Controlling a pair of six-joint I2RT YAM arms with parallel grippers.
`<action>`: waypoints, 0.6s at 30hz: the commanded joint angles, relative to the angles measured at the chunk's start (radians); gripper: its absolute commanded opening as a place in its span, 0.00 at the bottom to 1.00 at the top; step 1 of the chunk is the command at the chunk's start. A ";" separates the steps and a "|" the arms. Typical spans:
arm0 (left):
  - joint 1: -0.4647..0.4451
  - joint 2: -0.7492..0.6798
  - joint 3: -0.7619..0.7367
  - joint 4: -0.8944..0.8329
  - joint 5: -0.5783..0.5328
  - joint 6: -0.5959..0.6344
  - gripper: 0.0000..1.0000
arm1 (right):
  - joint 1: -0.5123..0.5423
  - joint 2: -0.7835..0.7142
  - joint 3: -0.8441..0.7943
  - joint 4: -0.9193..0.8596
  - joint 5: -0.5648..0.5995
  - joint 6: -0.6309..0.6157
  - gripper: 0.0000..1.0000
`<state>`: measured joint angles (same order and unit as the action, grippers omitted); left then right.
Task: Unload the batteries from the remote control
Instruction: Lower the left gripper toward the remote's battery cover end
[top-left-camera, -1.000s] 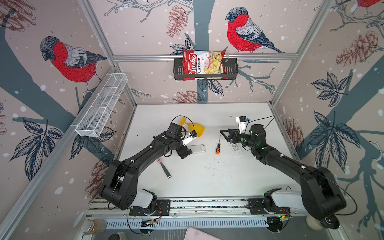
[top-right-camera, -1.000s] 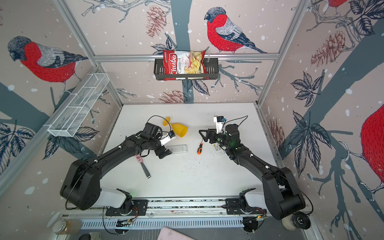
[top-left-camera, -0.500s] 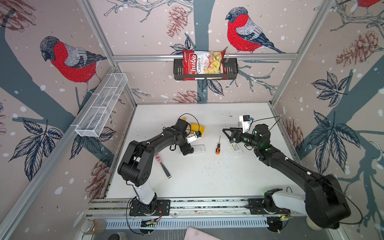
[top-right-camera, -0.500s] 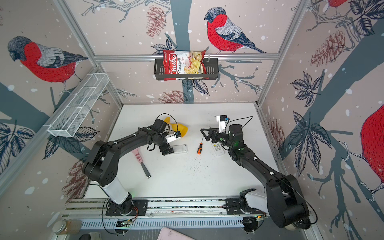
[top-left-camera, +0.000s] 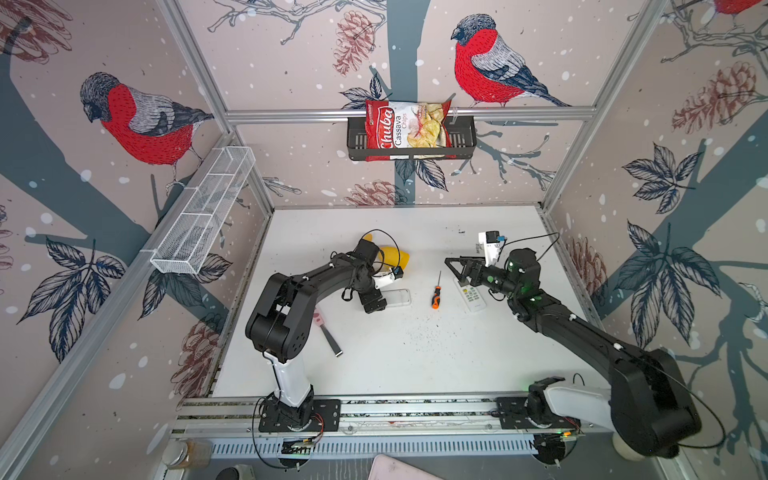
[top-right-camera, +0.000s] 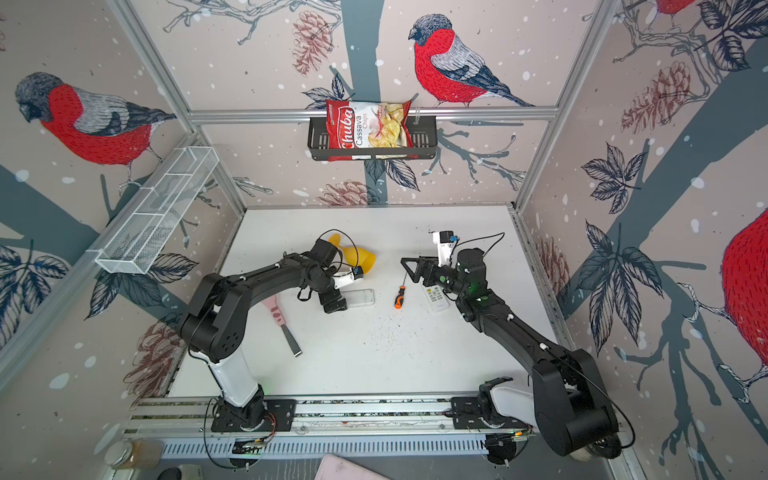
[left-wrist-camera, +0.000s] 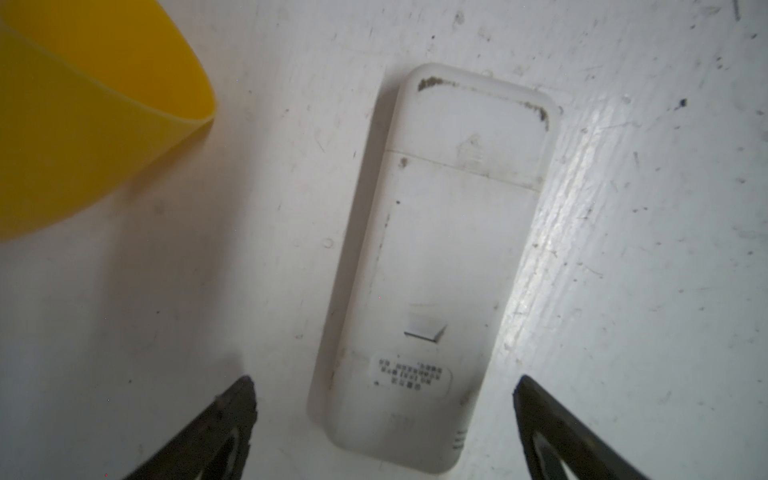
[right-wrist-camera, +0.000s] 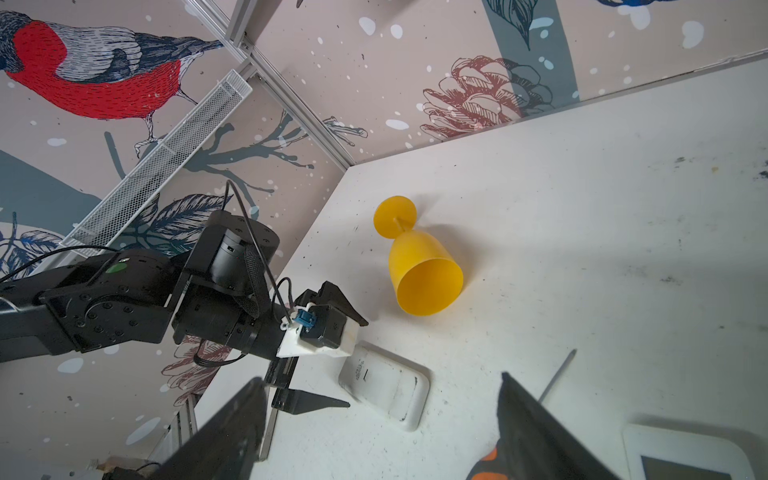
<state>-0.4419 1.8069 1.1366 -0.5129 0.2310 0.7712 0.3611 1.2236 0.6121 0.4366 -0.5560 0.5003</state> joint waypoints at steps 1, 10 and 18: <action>0.000 0.010 0.005 -0.031 -0.010 0.017 0.95 | 0.002 -0.013 -0.002 0.016 0.004 0.007 0.86; -0.006 0.059 0.025 -0.031 -0.003 0.020 0.93 | 0.002 -0.017 -0.005 0.017 0.007 0.009 0.87; -0.023 0.097 0.055 -0.053 0.014 0.019 0.81 | 0.000 -0.021 -0.005 0.011 0.016 0.009 0.87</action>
<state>-0.4599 1.8881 1.1854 -0.5270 0.2379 0.7849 0.3611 1.2076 0.6090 0.4362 -0.5488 0.5026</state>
